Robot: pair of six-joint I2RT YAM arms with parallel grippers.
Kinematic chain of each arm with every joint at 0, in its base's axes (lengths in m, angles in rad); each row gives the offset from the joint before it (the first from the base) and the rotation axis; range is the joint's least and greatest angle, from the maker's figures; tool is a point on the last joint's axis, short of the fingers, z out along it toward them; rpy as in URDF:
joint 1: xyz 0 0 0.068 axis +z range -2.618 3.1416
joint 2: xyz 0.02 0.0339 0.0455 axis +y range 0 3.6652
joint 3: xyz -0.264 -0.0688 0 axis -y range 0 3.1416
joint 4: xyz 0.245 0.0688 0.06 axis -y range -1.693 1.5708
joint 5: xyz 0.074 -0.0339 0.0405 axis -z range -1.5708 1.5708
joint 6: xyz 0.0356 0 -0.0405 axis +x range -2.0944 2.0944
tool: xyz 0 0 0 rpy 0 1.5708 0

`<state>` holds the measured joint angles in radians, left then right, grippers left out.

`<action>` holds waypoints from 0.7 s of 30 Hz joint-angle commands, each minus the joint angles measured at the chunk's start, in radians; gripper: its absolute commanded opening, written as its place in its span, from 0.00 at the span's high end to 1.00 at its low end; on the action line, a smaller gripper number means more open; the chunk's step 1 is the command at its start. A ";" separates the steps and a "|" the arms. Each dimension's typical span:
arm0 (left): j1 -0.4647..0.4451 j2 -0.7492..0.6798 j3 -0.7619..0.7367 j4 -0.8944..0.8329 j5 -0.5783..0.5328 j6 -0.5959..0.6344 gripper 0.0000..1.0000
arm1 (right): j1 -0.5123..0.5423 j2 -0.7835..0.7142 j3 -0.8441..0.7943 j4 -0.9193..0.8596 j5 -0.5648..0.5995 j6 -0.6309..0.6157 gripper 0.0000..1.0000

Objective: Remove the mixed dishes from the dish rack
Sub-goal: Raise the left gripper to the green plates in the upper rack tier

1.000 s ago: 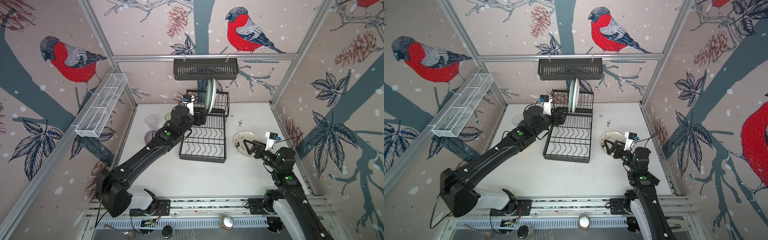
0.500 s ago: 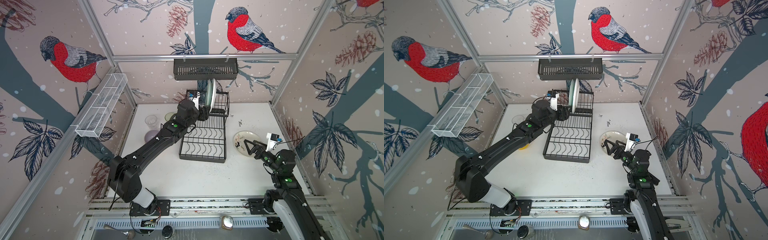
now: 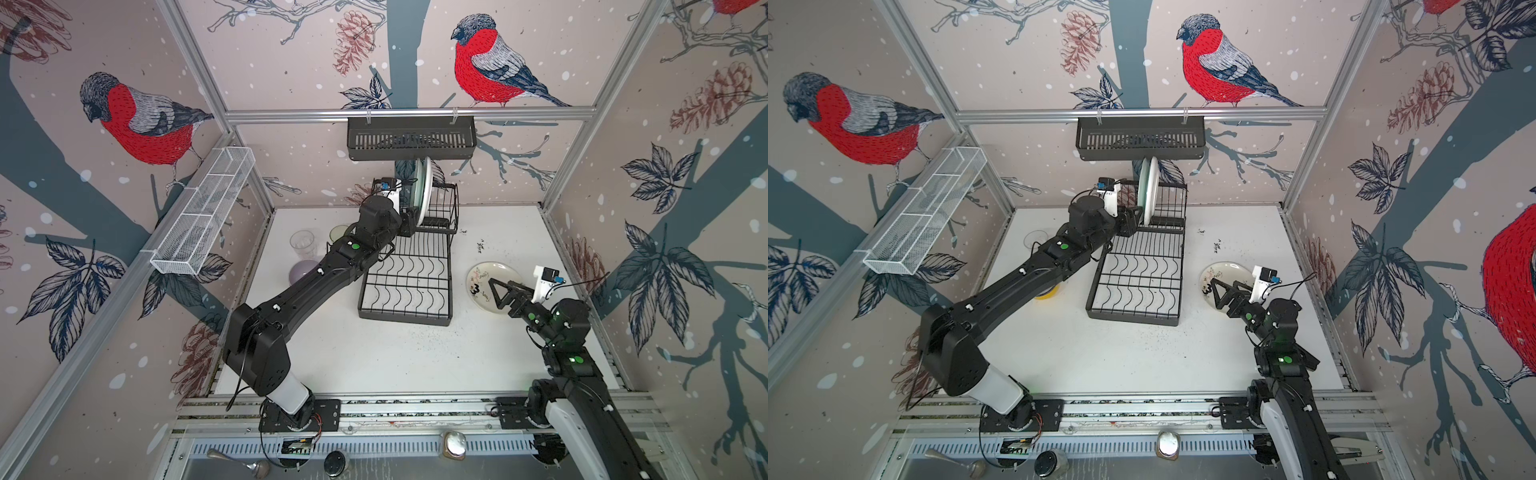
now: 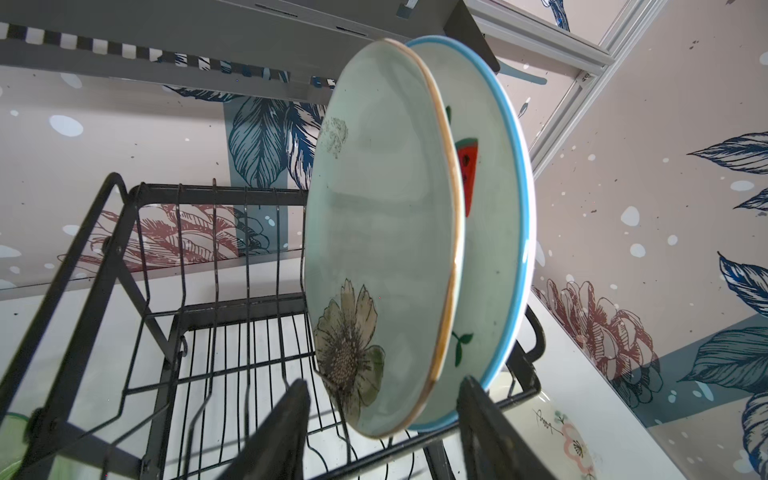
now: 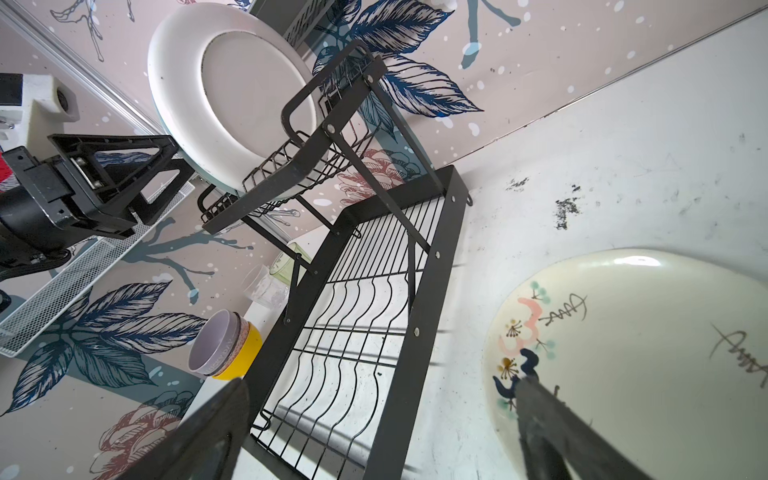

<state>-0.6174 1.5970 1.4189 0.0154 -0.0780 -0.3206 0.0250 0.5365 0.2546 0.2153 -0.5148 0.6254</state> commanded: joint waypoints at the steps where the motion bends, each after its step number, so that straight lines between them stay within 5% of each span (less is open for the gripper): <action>1: 0.002 0.013 0.023 0.017 -0.009 0.022 0.45 | 0.001 0.001 0.000 0.015 0.019 0.001 0.01; 21: 0.002 0.121 0.142 -0.019 0.004 0.054 0.58 | 0.001 0.016 0.002 -0.002 0.047 -0.002 0.01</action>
<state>-0.6174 1.7081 1.5433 -0.0044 -0.0784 -0.2844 0.0250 0.5514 0.2546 0.2100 -0.4847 0.6254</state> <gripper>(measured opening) 0.429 0.995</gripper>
